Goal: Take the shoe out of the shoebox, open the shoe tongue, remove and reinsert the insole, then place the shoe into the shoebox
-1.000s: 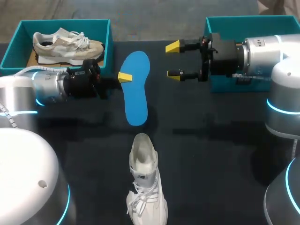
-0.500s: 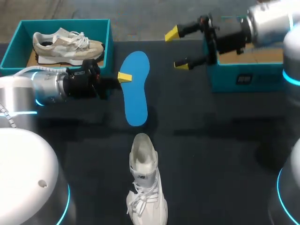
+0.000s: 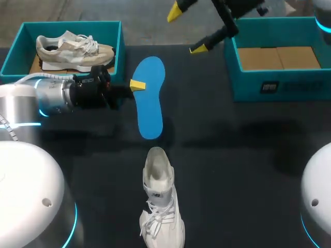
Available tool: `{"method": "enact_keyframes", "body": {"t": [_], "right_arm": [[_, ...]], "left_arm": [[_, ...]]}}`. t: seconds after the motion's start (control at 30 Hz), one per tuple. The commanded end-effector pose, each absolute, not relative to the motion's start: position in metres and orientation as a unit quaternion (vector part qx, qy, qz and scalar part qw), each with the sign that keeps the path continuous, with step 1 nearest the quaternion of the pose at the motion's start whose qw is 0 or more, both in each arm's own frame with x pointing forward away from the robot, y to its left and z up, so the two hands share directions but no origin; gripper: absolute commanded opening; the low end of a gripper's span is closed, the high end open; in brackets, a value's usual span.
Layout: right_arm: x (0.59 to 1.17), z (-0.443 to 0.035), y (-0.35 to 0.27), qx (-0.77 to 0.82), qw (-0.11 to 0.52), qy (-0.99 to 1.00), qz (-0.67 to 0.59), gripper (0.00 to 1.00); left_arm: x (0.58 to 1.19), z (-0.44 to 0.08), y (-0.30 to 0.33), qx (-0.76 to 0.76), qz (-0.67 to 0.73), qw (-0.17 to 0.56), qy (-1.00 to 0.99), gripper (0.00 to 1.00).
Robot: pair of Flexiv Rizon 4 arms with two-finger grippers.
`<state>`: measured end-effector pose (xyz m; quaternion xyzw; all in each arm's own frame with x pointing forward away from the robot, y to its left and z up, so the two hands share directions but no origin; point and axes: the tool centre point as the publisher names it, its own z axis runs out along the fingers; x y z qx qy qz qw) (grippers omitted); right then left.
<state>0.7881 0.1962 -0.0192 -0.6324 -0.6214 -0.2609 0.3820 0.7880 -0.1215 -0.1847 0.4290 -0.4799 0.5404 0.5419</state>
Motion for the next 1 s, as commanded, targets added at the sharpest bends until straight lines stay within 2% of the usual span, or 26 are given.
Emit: {"method": "enact_keyframes", "body": {"t": [0.03,0.2,0.6,1.0], "right_arm": [[0.791,-0.008,0.21,-0.688,0.197,-0.695,-0.073,1.0],[0.784,0.0,0.225,-0.698,0.131,-0.703,-0.019,1.0],[0.775,-0.002,0.244,-0.691,0.08,-0.714,0.078,1.0],[0.76,-0.003,0.272,-0.709,0.02,-0.697,0.101,1.0]], "left_arm": [[0.787,-0.184,-0.122,0.43,0.54,0.541,-0.481,0.0],[0.787,-0.184,-0.122,0.43,0.54,0.541,-0.481,0.0],[0.787,-0.184,-0.122,0.43,0.54,0.541,-0.481,0.0],[0.787,-0.184,-0.122,0.43,0.54,0.541,-0.481,0.0]]}}
